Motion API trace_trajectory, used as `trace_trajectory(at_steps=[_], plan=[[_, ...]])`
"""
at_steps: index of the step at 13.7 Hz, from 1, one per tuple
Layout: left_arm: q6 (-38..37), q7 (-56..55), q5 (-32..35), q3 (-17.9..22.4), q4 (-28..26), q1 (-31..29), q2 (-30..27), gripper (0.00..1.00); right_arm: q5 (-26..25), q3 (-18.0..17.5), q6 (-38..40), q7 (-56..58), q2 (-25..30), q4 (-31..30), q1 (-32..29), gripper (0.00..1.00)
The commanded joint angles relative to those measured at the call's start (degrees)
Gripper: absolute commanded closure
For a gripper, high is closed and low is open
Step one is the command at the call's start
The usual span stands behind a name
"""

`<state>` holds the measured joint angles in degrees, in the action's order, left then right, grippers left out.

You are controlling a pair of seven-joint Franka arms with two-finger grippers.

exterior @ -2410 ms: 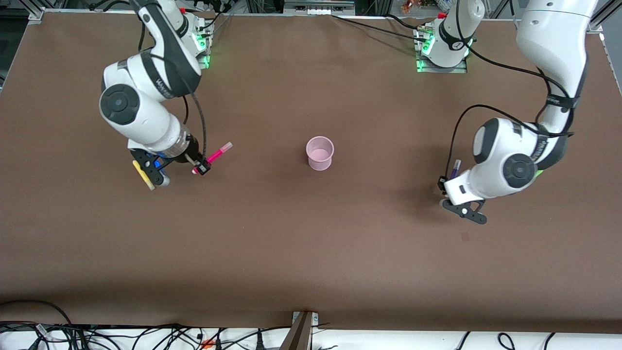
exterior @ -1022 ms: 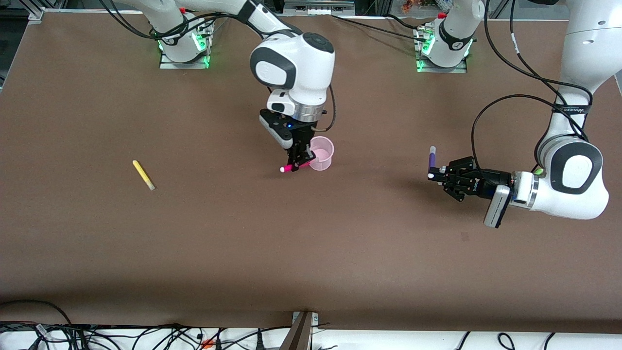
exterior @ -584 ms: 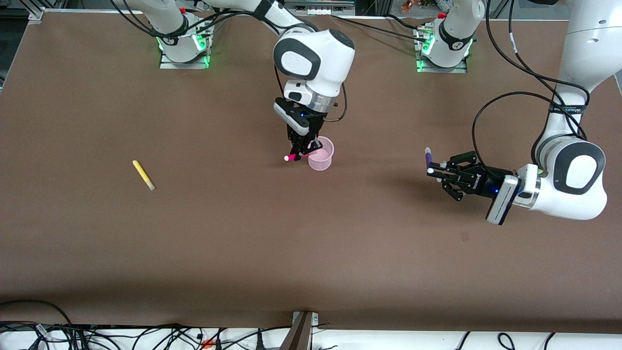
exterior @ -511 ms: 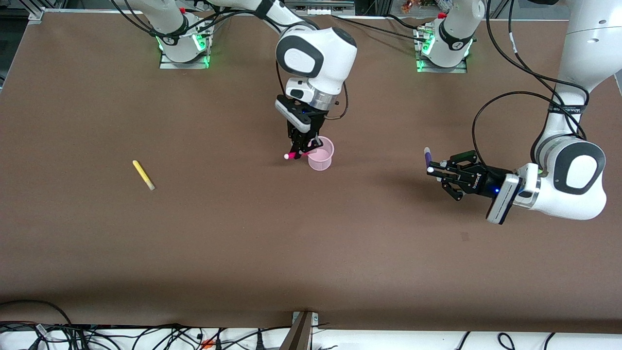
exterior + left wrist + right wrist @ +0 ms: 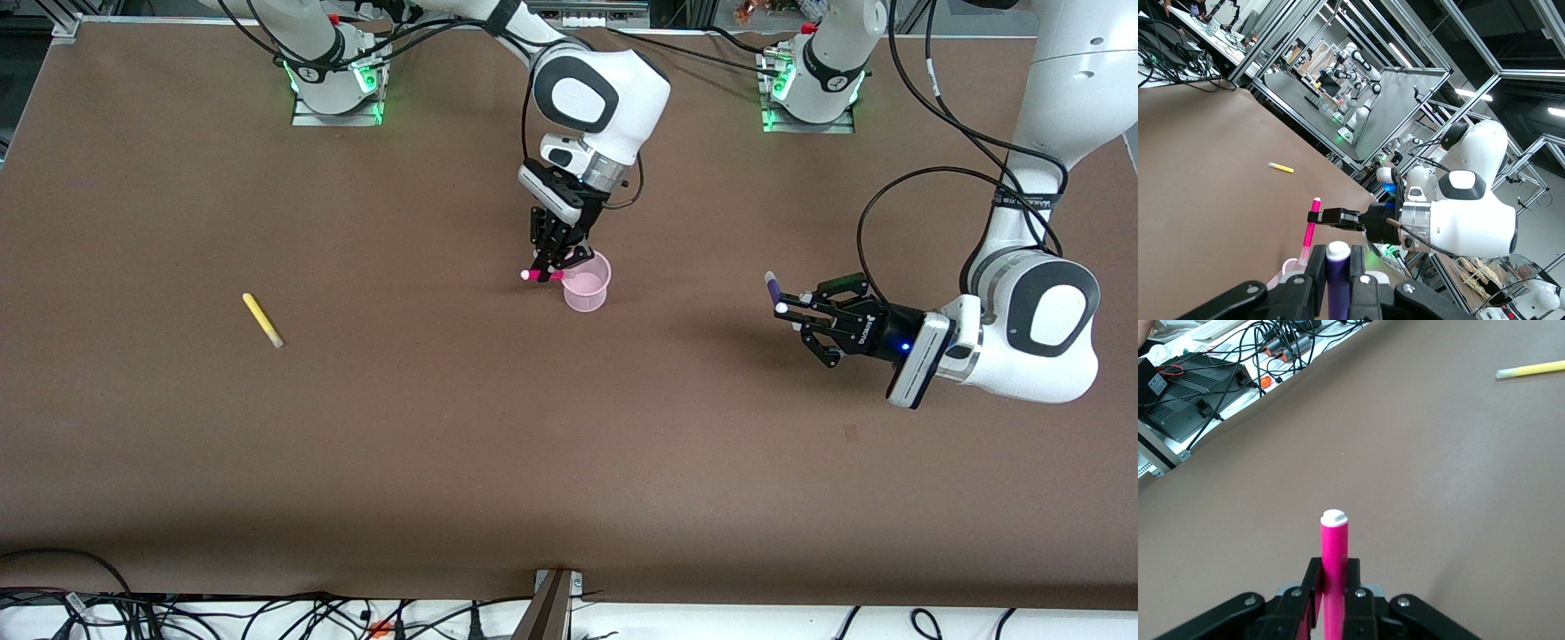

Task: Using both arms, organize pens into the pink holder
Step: 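Lower the pink marker into the pink cup and open the right gripper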

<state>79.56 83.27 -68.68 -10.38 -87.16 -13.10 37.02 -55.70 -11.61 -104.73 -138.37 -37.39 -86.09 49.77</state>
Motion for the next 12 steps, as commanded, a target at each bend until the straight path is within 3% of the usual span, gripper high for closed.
trace_trajectory(at_steps=[1,9,10,11,12], plan=[[-1.16,1.28,-1.28,0.01,1.12,0.00,0.69,1.00,-1.16,0.71,1.55,-3.74,-3.46,5.65,1.64,1.00],[-0.99,0.67,-1.19,0.01,1.21,0.09,0.60,1.00,-0.99,0.71,1.46,-4.10,-4.88,6.46,2.52,1.00],[-0.99,0.67,-1.28,-0.16,1.21,0.18,0.60,1.00,-0.99,0.71,1.38,-4.10,-4.88,6.46,2.70,0.96],[-0.99,0.75,-1.28,-0.25,1.12,0.27,0.60,1.00,-0.99,0.71,1.29,-4.01,-4.88,6.46,2.70,0.71],[-0.90,0.67,-1.19,-0.25,1.21,0.27,0.60,1.00,-0.99,0.71,1.37,-4.01,-4.88,6.55,2.70,0.41]])
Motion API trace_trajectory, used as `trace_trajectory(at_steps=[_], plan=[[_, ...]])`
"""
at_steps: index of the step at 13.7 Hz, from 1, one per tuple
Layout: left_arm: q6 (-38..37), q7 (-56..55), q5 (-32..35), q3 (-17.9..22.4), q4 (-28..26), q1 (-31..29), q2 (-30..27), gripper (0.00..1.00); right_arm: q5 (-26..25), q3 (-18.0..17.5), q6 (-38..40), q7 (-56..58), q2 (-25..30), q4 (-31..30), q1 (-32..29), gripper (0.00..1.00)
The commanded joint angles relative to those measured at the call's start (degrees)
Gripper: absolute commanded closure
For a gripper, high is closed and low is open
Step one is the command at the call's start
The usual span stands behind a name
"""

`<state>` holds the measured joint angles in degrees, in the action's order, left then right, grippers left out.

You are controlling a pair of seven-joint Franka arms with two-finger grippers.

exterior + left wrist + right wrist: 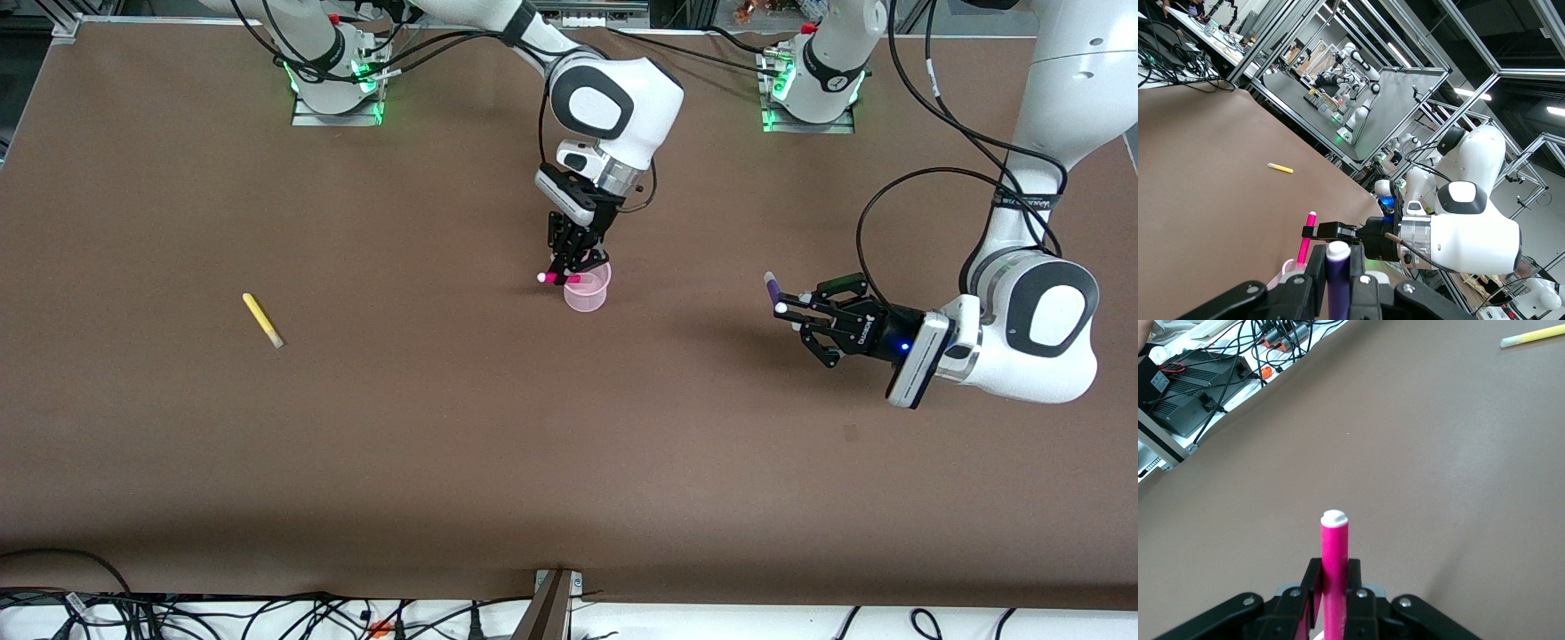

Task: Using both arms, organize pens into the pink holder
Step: 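Lower the pink marker into the pink cup and open the right gripper, then move the blue marker over the cup while the right gripper withdraws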

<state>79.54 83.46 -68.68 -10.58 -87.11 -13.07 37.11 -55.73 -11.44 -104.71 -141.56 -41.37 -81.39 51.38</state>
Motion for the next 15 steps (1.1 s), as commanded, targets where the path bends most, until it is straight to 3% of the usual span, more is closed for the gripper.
trace_trajectory(at_steps=[1,2,4,7,10,12,15], plan=[[-0.88,0.48,-1.28,-0.05,1.15,0.24,0.51,1.00,-0.79,0.55,1.35,-0.47,-0.65,1.94,1.00,0.20],[-0.88,0.48,-1.28,-0.05,1.15,0.24,0.51,1.00,0.00,0.46,1.61,-0.21,-0.38,3.07,0.83,0.15],[-0.88,0.39,-1.19,-0.05,1.15,0.24,0.51,1.00,7.34,0.72,1.61,5.55,1.54,3.87,-0.57,0.04],[1.21,0.39,-0.93,-0.05,1.15,2.77,0.42,1.00,24.64,1.16,3.53,29.94,10.83,3.79,-7.75,0.04],[7.19,1.09,-0.93,-0.05,0.63,7.08,0.25,1.00,35.83,2.47,8.80,50.53,17.88,3.70,-15.32,0.04],[11.66,1.18,-0.93,-0.05,0.27,9.98,0.16,1.00,44.78,6.67,11.79,67.21,21.75,3.44,-19.72,0.04],[21.40,2.31,-2.15,-0.14,-1.56,17.88,0.42,1.00,52.98,19.14,16.72,91.91,24.75,2.47,-20.62,0.04]])
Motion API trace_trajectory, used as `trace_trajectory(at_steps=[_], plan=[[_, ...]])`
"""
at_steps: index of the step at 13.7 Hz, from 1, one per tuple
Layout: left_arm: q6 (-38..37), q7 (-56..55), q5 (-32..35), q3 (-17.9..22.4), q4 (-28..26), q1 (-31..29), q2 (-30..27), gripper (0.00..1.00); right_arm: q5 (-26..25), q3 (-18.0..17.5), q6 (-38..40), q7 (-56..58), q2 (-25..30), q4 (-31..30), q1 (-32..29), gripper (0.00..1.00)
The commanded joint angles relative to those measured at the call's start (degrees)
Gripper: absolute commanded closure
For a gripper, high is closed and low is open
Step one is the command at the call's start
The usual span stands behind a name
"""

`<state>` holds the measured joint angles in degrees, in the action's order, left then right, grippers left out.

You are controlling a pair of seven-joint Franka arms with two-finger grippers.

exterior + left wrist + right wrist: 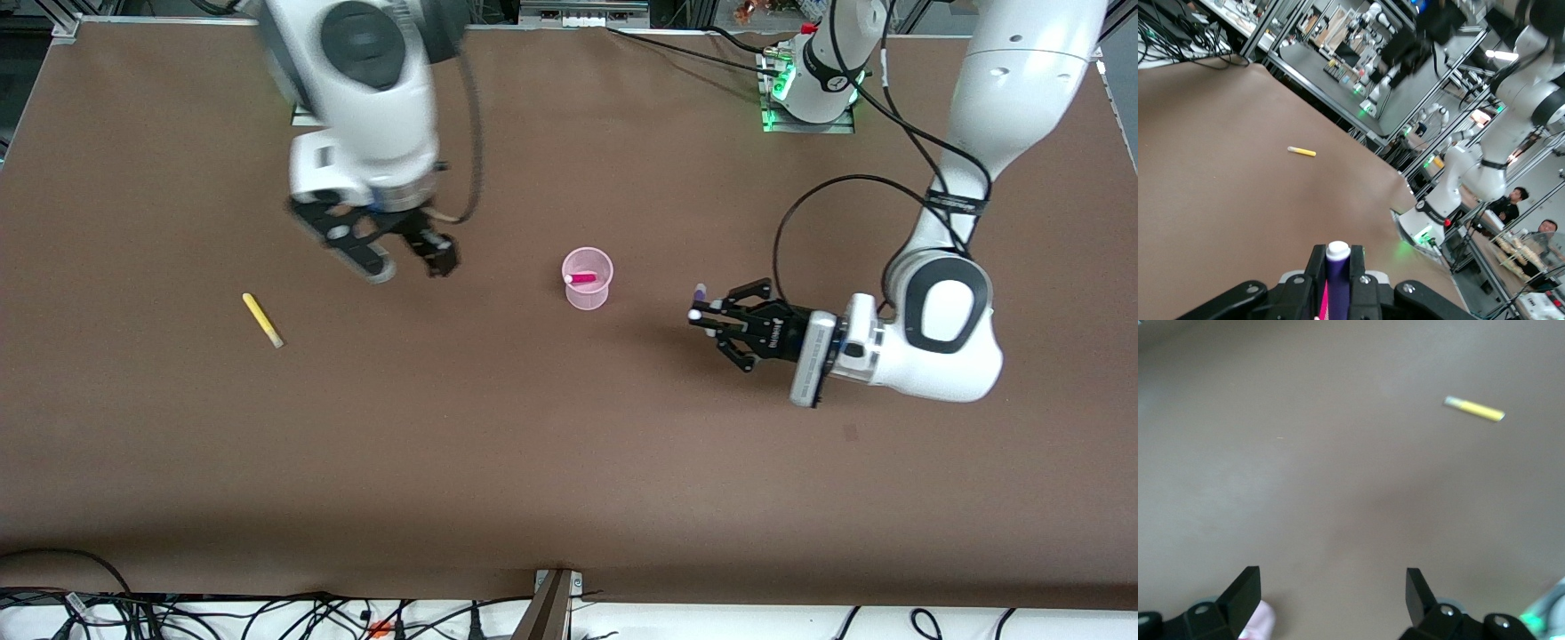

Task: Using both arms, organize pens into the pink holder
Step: 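Move the blue marker over the cup while the right gripper withdraws, then release the blue marker into the pink cup and raise the left gripper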

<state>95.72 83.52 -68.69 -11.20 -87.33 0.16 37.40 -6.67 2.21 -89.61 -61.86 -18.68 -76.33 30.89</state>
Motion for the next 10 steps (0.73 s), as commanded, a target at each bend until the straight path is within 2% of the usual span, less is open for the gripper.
trace_trajectory(at_steps=[1,5,6,8,10], plan=[[9.27,4.26,-3.54,0.39,-3.00,7.20,-0.13,1.00,5.25,9.09,2.50,19.59,2.67,-3.47,-0.13,0.04],[21.67,15.77,-13.30,-6.36,-12.93,8.80,-1.97,1.00,12.80,22.20,1.63,42.82,4.08,-8.29,-0.13,0.04],[23.09,16.84,-13.92,-6.99,-14.78,8.89,-2.76,1.00,13.87,23.88,0.59,46.70,4.78,-10.22,-0.13,0.04],[25.38,17.38,-14.63,-9.18,-17.25,8.80,-3.47,1.00,13.79,24.25,-3.70,48.58,6.71,-15.57,-0.13,0.04],[26.01,18.96,-14.72,-9.54,-19.62,8.72,-5.14,1.00,13.62,24.25,-8.02,48.67,8.04,-19.72,-0.13,0.04]])
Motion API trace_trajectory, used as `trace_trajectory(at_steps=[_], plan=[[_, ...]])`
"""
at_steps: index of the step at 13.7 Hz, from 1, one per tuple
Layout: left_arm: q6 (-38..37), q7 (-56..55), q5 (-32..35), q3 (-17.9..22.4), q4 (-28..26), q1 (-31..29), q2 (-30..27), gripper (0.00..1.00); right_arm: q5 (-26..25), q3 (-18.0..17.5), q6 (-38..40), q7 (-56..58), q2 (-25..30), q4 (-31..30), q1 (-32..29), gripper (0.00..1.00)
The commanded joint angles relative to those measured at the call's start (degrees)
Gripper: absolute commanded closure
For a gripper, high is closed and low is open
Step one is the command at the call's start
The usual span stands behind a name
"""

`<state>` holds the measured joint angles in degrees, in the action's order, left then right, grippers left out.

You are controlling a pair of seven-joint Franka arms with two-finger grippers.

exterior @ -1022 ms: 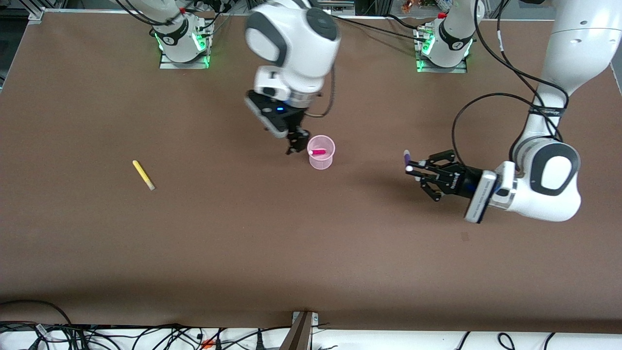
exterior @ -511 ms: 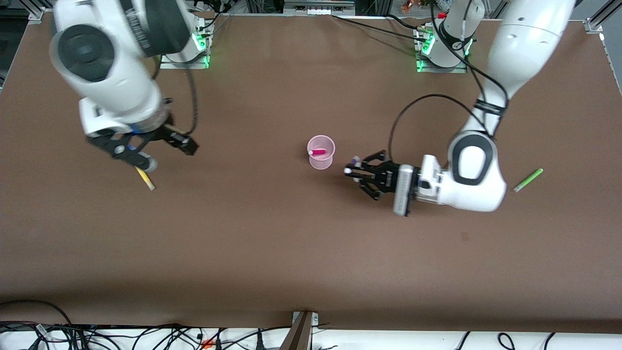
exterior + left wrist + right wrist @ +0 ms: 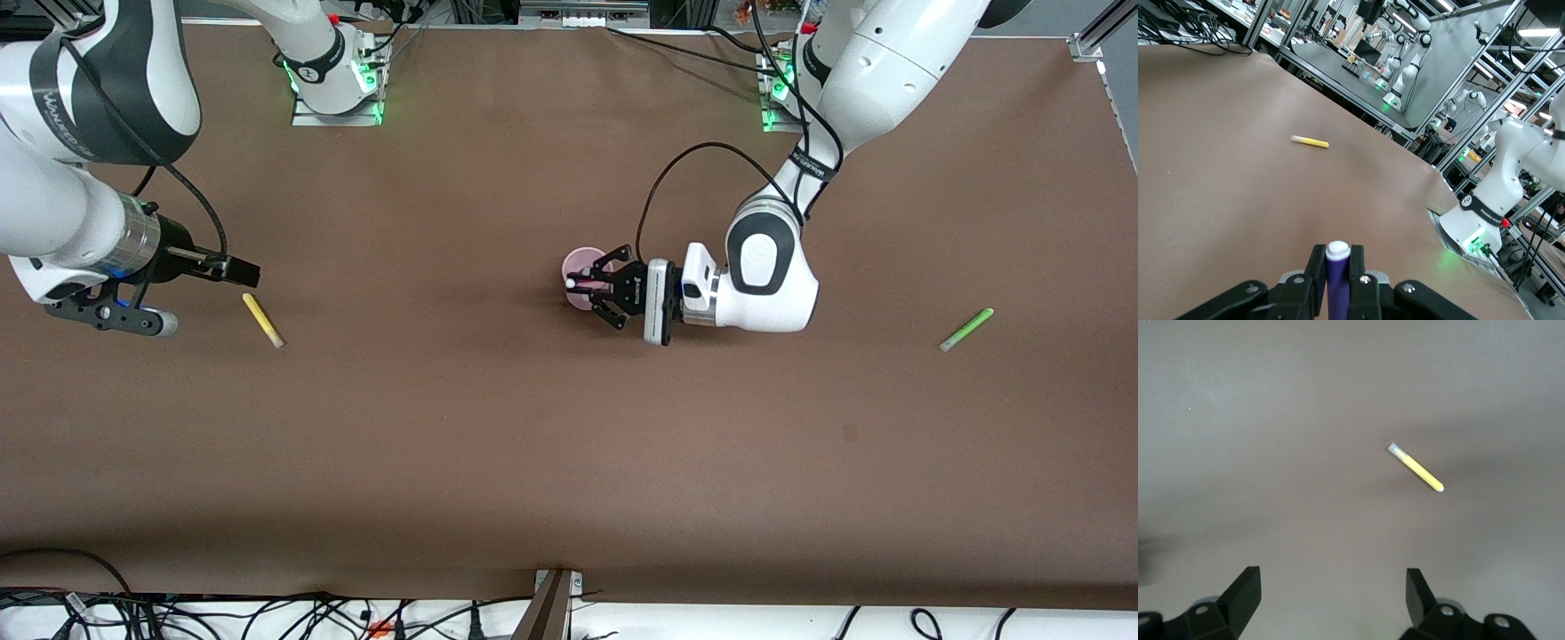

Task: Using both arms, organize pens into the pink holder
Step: 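Release the blue marker into the pink cup and raise the left gripper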

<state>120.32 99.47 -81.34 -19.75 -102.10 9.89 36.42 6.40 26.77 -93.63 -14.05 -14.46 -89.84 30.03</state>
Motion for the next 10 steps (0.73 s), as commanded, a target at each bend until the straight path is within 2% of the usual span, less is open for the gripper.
trace_trajectory(at_steps=[1,2,3,6,7,9,10], plan=[[1.41,3.01,-2.16,-0.99,-5.99,-1.10,-4.51,1.00,0.54,-0.31,-4.80,1.38,3.91,-6.40,0.73,0.04],[1.32,3.09,-2.07,-0.99,-6.78,-0.93,-4.52,0.94,0.28,-0.22,-4.89,2.35,4.00,-6.40,0.30,0.04],[1.23,3.36,-2.16,-1.08,-6.97,-0.75,-3.99,0.01,0.19,-1.53,-4.89,2.70,4.17,-6.40,-3.10,0.04],[1.32,5.30,-2.25,-1.08,-6.53,-1.89,-4.43,0.00,0.02,-12.93,-4.89,6.83,5.84,-6.40,-16.10,0.04],[1.06,4.68,-2.25,-1.08,-6.01,-2.85,-4.43,0.00,-0.77,-15.14,-4.89,6.93,6.19,-6.40,-18.14,0.04],[0.79,-3.27,-1.46,-0.90,-5.04,-3.91,-5.21,0.00,-6.28,-18.92,-5.59,6.84,7.94,-6.48,-20.18,0.04],[0.88,-8.80,-1.20,-0.38,-5.03,-3.83,-5.57,0.00,-6.75,-19.12,-5.77,6.84,9.00,-6.66,-20.36,0.04]])
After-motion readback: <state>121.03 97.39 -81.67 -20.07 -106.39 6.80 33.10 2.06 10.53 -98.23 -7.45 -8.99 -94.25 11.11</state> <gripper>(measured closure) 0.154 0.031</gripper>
